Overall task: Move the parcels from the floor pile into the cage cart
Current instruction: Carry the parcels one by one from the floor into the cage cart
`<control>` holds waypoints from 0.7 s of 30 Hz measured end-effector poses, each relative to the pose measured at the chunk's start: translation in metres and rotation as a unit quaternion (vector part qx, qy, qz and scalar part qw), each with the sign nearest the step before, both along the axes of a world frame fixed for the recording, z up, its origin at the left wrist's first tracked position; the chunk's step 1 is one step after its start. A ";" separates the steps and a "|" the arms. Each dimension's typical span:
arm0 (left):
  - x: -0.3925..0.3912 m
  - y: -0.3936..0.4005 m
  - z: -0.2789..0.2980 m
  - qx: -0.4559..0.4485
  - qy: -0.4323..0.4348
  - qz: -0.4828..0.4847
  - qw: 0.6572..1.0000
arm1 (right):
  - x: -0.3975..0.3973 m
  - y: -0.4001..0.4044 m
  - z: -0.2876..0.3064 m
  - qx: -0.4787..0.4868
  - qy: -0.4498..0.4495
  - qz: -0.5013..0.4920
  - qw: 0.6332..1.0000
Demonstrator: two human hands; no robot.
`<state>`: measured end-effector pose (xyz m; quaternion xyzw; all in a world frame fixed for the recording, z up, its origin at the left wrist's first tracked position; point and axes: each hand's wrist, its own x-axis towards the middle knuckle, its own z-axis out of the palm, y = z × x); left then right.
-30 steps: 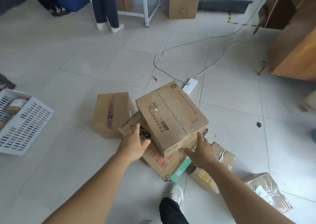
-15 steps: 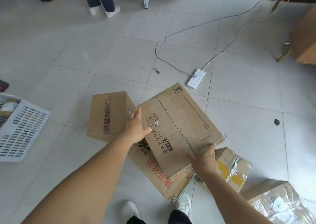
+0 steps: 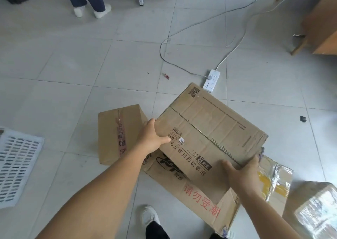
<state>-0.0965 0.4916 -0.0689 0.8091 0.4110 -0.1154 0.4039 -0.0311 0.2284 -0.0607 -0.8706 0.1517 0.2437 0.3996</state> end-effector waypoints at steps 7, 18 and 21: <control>-0.064 0.069 -0.002 -0.026 -0.053 0.122 0.991 | 0.019 0.116 0.030 -0.017 -0.116 0.089 0.989; -0.161 0.181 -0.001 0.041 -0.092 0.299 0.949 | -0.006 0.295 0.017 0.076 -0.093 0.244 0.962; -0.182 0.191 -0.018 0.051 -0.064 0.334 0.939 | -0.018 0.330 -0.008 0.082 -0.054 0.291 0.952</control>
